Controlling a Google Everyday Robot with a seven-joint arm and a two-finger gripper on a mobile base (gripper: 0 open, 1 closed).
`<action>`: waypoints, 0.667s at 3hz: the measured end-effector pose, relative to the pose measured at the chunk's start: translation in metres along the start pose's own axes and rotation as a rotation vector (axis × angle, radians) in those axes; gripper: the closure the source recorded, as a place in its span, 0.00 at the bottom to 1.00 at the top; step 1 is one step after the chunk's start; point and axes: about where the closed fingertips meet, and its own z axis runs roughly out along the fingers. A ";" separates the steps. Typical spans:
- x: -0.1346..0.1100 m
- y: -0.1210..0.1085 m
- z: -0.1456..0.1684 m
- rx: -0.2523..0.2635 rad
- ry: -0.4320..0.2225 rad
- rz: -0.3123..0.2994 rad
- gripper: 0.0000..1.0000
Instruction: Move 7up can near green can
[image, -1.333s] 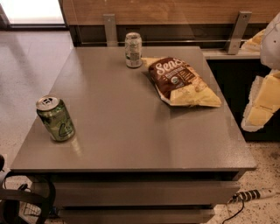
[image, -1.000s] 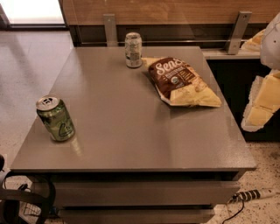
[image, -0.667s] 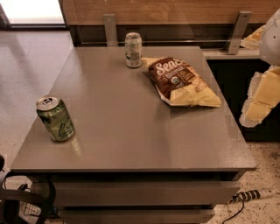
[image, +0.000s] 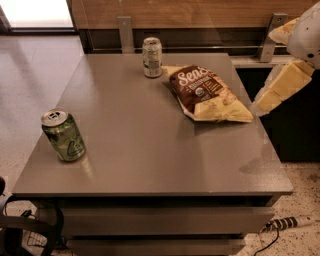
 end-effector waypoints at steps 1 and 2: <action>-0.051 -0.037 0.031 0.060 -0.322 0.067 0.00; -0.108 -0.074 0.048 0.134 -0.574 0.120 0.00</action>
Offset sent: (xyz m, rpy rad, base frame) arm 0.1524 0.0942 0.0731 0.7279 -0.4620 -0.0036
